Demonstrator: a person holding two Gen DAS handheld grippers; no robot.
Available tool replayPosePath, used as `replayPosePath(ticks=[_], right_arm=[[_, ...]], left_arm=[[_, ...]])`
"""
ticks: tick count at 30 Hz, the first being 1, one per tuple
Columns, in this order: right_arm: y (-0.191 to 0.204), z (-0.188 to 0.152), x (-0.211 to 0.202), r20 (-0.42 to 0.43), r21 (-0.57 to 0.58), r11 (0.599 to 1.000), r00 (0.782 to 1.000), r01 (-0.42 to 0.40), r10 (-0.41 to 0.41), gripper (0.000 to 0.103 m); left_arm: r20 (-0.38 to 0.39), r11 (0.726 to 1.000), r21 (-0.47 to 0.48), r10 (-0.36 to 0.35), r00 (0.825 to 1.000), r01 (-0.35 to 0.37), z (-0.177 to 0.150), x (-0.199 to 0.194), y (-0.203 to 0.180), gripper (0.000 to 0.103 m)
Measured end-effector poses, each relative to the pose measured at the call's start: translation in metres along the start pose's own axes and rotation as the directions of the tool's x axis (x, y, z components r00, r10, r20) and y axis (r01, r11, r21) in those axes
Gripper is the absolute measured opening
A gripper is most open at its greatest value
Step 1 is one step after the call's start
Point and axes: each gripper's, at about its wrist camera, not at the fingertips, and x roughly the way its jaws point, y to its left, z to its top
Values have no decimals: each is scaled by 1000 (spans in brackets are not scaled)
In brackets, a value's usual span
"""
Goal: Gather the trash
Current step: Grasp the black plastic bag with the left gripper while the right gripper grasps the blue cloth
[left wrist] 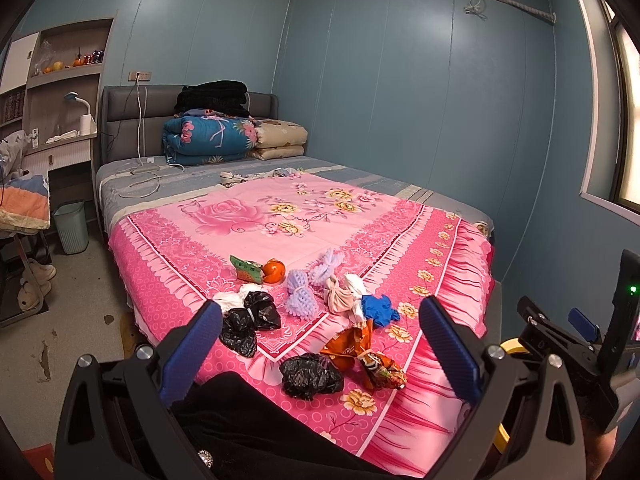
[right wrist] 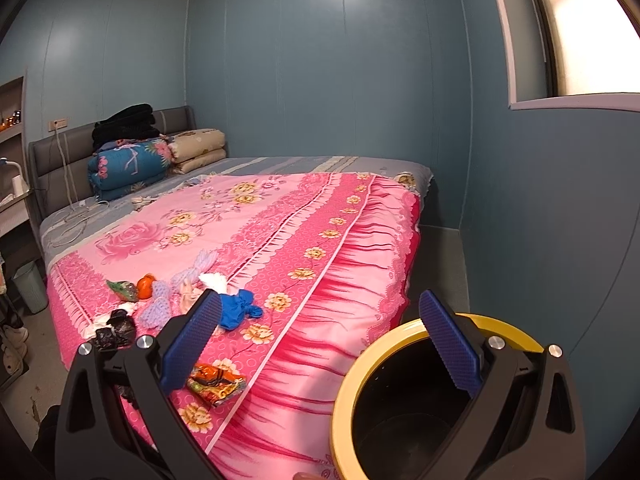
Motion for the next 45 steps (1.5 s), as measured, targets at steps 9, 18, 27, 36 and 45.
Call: replayPosePath(ticks=[9,18,27,36,45], right_arm=[[8,6,33,-55,-42,999,998,-19,17,95],[46,31,83,-134,-102,983,981,-151,137,95],[75,26,174,-407,-59,956,881,-287,240,95],[103,8,252,-582,-82,948,787,-308,205,95],[130,-11,291,-648,-74,938,731,-339,213,95]], left_arm=[[0,1000,0,-26,1000,26,0,0,7,95],[-85,999,-18,37,996,-39,14,40,49,95],[-311,997,34,82,947,-75,-1,132,101,95],[-447,992,122,72,891,-19,-20,206,113,95],[-491,995,92,10,871,40,-29,247,128,93]])
